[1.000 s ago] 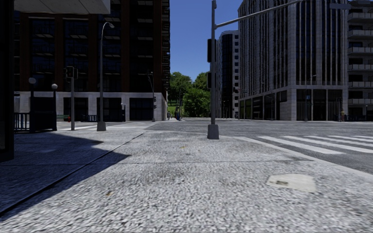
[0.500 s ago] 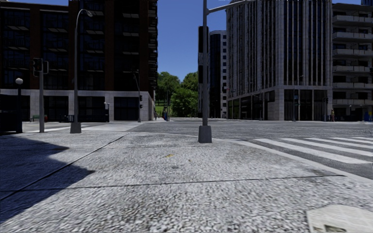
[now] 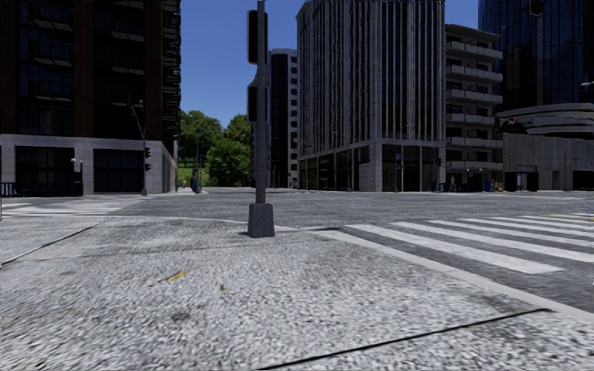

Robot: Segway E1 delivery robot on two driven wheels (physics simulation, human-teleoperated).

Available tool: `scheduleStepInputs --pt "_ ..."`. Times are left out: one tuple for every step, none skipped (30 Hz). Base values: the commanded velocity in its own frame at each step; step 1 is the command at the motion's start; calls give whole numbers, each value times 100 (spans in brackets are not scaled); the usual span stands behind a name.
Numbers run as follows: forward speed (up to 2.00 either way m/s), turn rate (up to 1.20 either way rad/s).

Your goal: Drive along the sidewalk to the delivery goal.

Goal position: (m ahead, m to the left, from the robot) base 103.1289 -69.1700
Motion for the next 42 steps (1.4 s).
scheduleStepInputs --pt "200 -56" --pt "200 -56" --pt "200 -56" --pt "200 -56" --pt "200 -56" --pt "200 -55" --pt "200 -52" --pt "200 -49" --pt "200 -48" --pt "200 -48" --pt "200 -48" --pt "200 -48" --pt "200 -48" --pt "200 -48" --pt "200 -48" --pt "200 -48" --pt "200 -48" --pt "200 -48" --pt "200 -48" --pt "200 -48" --pt "200 -48" --pt "200 -48" --pt "200 -48" --pt "200 -48" --pt "200 -48" --pt "200 -48" --pt "200 -48" --pt "200 -48" --pt "200 -48" --pt "200 -48" --pt "200 -50" --pt "200 -50" --pt "200 -50" --pt "200 -50" --pt "195 -50" --pt "192 -50" --pt "192 -50" --pt "189 -50" --pt "186 -50" --pt "181 -50" --pt "171 -50" --pt "171 -50"
